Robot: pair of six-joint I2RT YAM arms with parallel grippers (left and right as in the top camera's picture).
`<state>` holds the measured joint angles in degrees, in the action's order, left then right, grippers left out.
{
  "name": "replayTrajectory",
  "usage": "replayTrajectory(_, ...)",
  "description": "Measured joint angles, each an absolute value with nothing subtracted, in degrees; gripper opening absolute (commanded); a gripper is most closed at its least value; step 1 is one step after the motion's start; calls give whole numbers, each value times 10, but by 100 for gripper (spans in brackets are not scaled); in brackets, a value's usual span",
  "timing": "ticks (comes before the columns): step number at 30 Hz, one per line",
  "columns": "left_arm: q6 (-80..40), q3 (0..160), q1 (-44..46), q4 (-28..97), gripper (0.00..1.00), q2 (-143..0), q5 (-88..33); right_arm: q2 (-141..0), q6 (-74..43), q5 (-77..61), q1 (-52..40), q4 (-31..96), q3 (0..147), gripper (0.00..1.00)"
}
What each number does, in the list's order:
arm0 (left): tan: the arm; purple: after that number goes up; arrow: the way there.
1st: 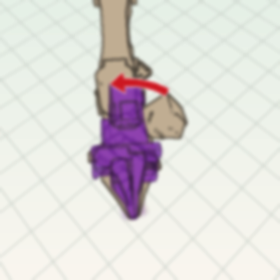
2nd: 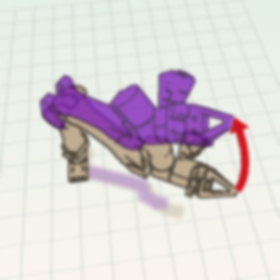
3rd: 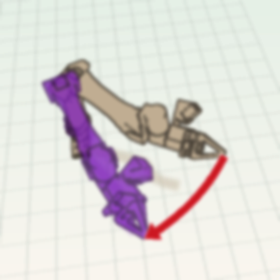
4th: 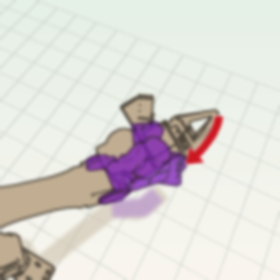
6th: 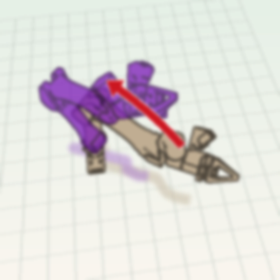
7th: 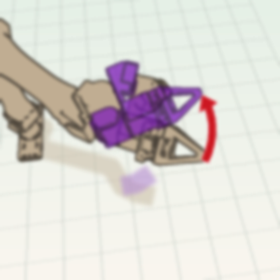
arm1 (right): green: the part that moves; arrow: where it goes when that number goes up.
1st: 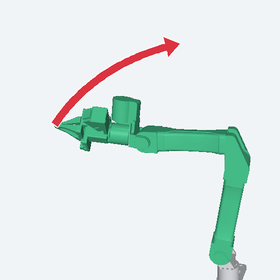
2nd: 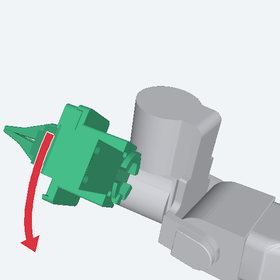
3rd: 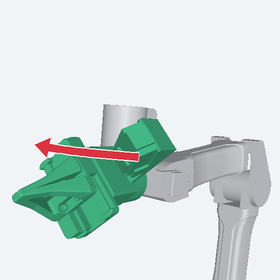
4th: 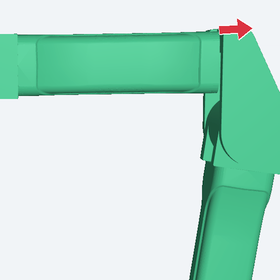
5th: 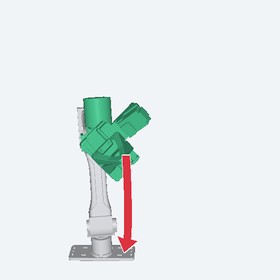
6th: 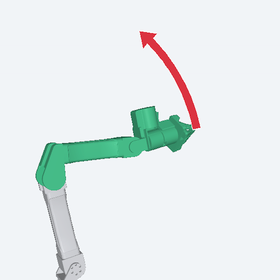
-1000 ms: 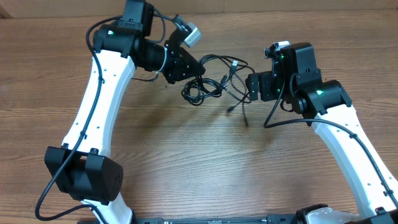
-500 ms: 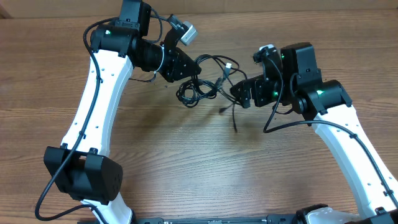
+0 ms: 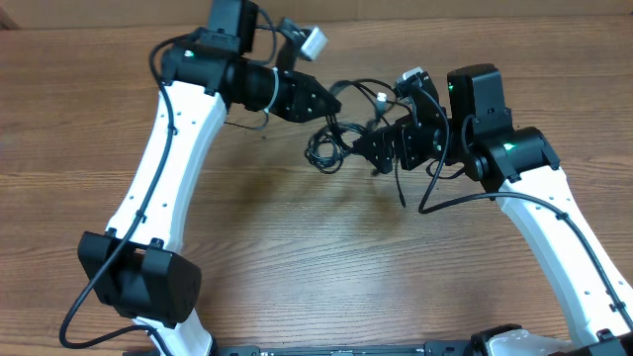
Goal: Untangle cables
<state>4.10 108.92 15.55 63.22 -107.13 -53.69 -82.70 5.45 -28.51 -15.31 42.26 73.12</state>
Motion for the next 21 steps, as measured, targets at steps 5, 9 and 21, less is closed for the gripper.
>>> replayTrajectory(5,34,1089,170,647,4,-1071,-536,-827,57,-267,-146,420,731,99)
replayTrajectory(9,33,1089,164,649,4,-1071,-536,-827,58,-257,-138,420,731,99)
replayTrajectory(21,31,1089,161,671,4,-1071,-455,-827,49,-246,-131,407,731,100)
